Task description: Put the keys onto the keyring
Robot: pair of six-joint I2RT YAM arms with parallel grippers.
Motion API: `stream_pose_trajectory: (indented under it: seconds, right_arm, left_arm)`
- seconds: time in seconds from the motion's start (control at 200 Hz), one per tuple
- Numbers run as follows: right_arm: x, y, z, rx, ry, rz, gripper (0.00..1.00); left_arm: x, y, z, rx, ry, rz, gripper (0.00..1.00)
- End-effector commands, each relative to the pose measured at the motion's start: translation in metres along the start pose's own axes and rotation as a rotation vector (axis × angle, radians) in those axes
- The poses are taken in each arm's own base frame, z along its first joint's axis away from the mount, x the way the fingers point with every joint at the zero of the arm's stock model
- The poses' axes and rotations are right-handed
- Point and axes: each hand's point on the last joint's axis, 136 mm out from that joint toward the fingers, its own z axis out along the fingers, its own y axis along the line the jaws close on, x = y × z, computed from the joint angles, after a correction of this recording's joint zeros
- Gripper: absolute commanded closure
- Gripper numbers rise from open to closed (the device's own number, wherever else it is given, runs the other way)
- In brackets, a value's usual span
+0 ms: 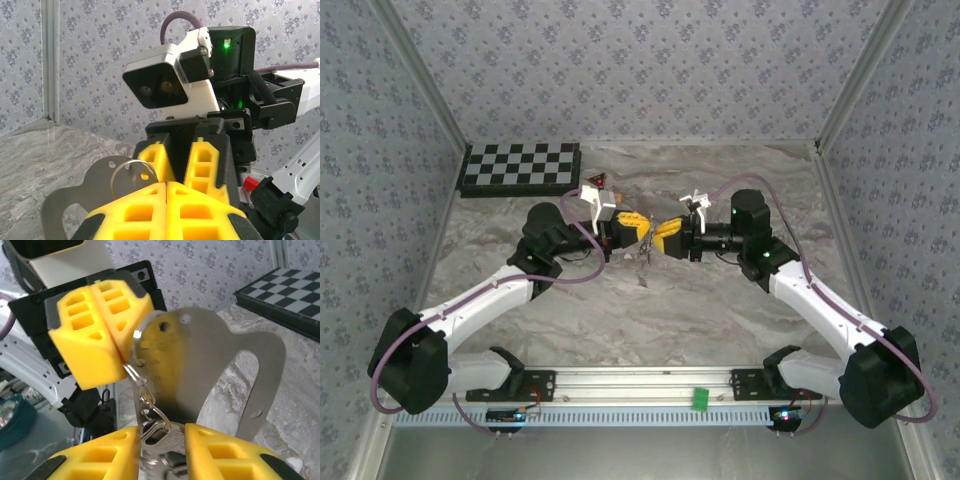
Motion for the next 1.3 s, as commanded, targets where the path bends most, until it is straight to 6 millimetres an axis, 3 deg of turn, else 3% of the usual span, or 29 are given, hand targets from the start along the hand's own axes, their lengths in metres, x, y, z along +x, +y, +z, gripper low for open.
stream_pose_trajectory:
  seconds: [0.0, 0.165, 0.455, 0.58, 0.685, 0.995, 1.144, 1.294]
  right_arm:
    - [-0.008, 0.006, -0.005, 0.017, -0.025, -0.043, 0.68]
    - [-0.017, 0.009, -0.009, 0.029, -0.089, -0.085, 0.59]
    - [-0.028, 0.012, 0.002, -0.017, -0.107, -0.102, 0.61]
    - [-0.030, 0.014, 0.007, -0.034, -0.106, -0.106, 0.78]
    - [-0.033, 0.013, 0.007, -0.025, -0.118, -0.113, 1.00]
    - [-0.029, 0.017, 0.001, -0.020, -0.083, -0.128, 1.00]
    - [-0.026, 0.019, -0.005, 0.007, -0.035, -0.138, 1.00]
    - [-0.020, 0.018, -0.007, 0.028, 0.046, -0.143, 1.00]
  left_arm:
    - [-0.033, -0.018, -0.001, 0.046, -0.073, 0.077, 1.00]
    - [-0.030, -0.017, -0.001, 0.047, -0.067, 0.071, 1.00]
    - [-0.029, -0.017, 0.002, 0.057, -0.062, 0.064, 1.00]
    - [-0.027, -0.017, 0.002, 0.057, -0.059, 0.062, 1.00]
    - [-0.026, -0.017, 0.003, 0.058, -0.056, 0.060, 1.00]
    - [-0.023, -0.014, 0.001, 0.037, -0.028, 0.060, 1.00]
    - [-0.026, -0.015, -0.004, 0.031, -0.007, 0.062, 0.69]
    - [-0.026, -0.014, -0.009, 0.033, 0.011, 0.065, 0.66]
